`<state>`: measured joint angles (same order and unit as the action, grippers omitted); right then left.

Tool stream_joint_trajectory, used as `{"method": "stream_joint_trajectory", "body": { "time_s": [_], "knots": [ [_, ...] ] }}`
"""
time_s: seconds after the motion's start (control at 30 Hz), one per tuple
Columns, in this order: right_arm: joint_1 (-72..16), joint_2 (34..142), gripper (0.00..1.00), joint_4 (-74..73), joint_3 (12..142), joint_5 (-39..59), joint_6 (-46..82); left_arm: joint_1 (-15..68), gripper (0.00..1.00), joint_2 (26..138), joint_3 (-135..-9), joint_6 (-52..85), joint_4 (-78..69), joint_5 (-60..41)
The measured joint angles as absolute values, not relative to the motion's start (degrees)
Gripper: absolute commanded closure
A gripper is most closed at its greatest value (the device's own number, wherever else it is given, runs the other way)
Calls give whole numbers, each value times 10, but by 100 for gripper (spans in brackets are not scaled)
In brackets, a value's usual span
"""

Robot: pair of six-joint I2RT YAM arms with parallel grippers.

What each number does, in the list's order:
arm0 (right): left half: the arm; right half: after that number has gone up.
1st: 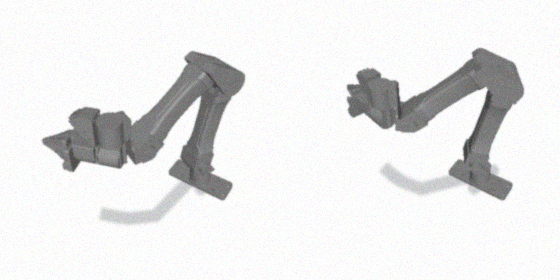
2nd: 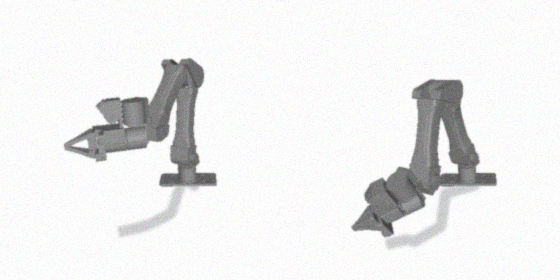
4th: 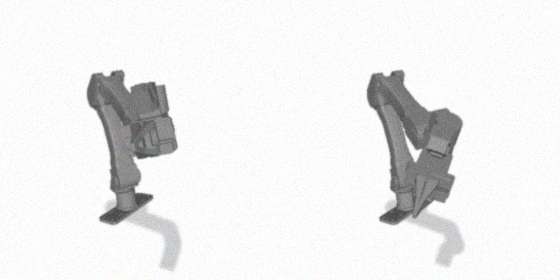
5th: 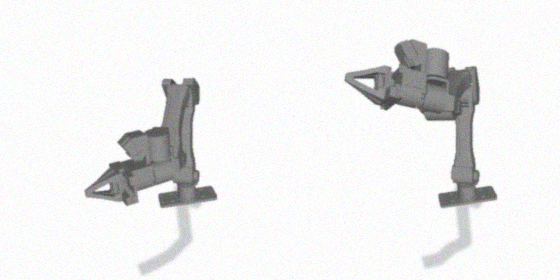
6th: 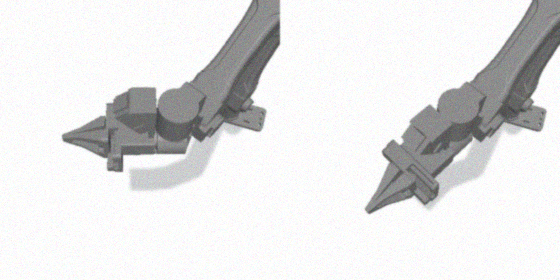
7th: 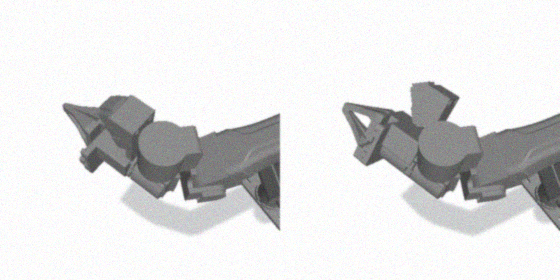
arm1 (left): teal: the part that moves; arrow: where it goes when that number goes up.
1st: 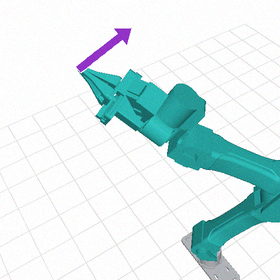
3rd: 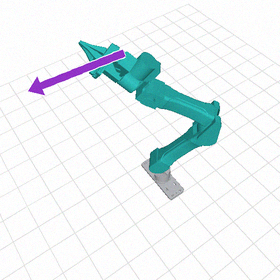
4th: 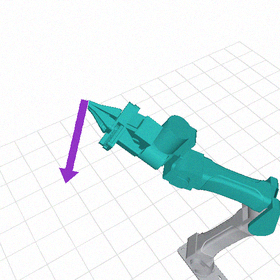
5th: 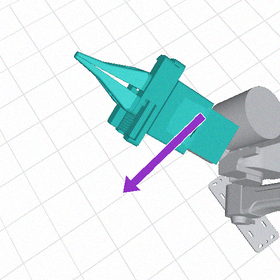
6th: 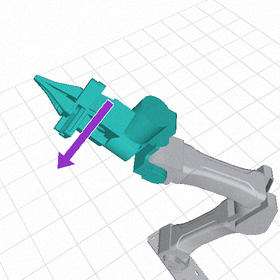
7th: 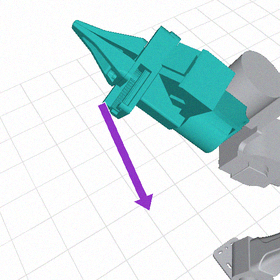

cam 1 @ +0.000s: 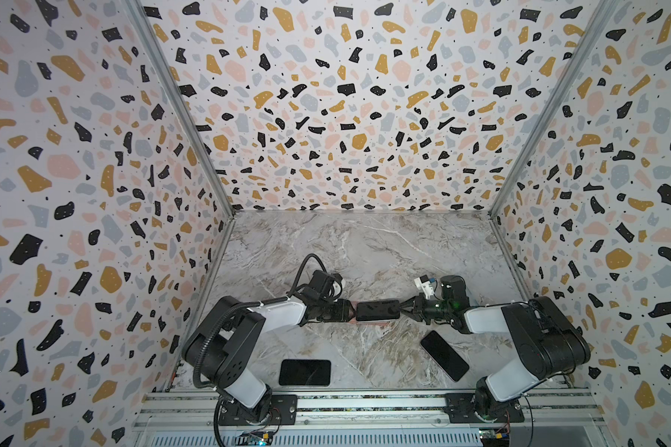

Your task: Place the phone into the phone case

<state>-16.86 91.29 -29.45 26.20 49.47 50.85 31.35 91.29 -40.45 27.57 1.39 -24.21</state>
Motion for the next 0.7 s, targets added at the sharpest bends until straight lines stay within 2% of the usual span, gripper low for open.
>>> {"method": "stream_joint_trajectory", "body": {
  "time_s": [0.7],
  "knots": [
    [-185, 945, 100, -245, 299, 482, 457, 328, 48, 924, -431, 278, 54, -215]
  ]
}}
